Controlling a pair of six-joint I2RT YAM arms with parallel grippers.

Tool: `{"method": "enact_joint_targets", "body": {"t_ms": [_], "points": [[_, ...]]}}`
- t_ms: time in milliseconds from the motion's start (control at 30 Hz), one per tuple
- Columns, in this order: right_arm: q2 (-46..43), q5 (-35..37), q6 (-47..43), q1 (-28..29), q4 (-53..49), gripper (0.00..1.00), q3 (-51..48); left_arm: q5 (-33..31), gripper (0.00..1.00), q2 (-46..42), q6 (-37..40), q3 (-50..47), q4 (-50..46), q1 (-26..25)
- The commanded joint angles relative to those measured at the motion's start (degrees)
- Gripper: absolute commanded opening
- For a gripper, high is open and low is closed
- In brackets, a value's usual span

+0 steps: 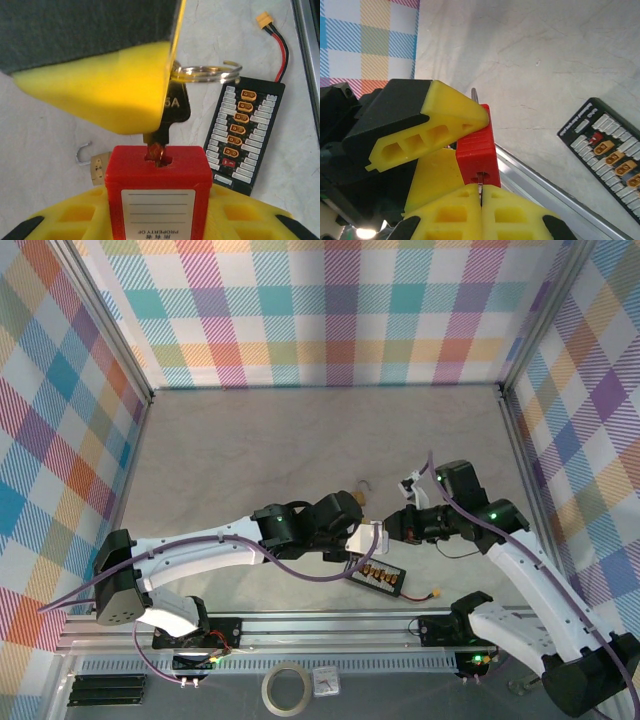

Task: Unlock with the key

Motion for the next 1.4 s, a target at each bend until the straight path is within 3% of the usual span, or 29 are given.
{"method": "enact_joint_targets", "body": {"t_ms": [0, 200, 367, 500, 633, 1033, 1300, 1367], "points": [[1.2, -4.9, 2.5, 0.9, 9.9, 0.0, -3.1, 11.1, 0.0, -4.2, 0.0, 2.5, 20.7, -2.6], [-0.4, -6.7, -1.6, 0.9, 10.9, 0.0, -3.2, 21.0, 0.0, -4.7, -3.9, 4.5, 17.0, -1.0], [0.1, -7.8, 6.3, 0.9, 14.5, 0.0, -4.7, 11.6, 0.0, -4.6, -3.2, 1.0, 22.6, -1.2], [-0.4, -6.4, 19.0, 0.3, 18.2, 0.0, -5.5, -2.2, 0.0, -2.2, 2.5, -3.0, 30.0, -3.2], [-0.5, -5.6, 31.6, -0.8, 19.9, 0.0, -6.7, -7.4, 0.0, -0.6, 6.4, -6.3, 35.5, -3.4], [-5.5, -6.2, 50.9, -4.5, 28.4, 0.0, -15.0, -12.9, 0.0, -0.6, 10.6, -12.7, 44.0, -4.1], [-7.0, -5.6, 51.2, -6.7, 24.4, 0.0, -15.8, -13.5, 0.0, -0.2, 9.4, -13.3, 44.2, -4.0], [-7.6, -5.2, 47.7, -8.2, 20.2, 0.1, -14.8, -11.6, 0.0, -1.1, 6.4, -12.2, 40.9, -3.2]]}}
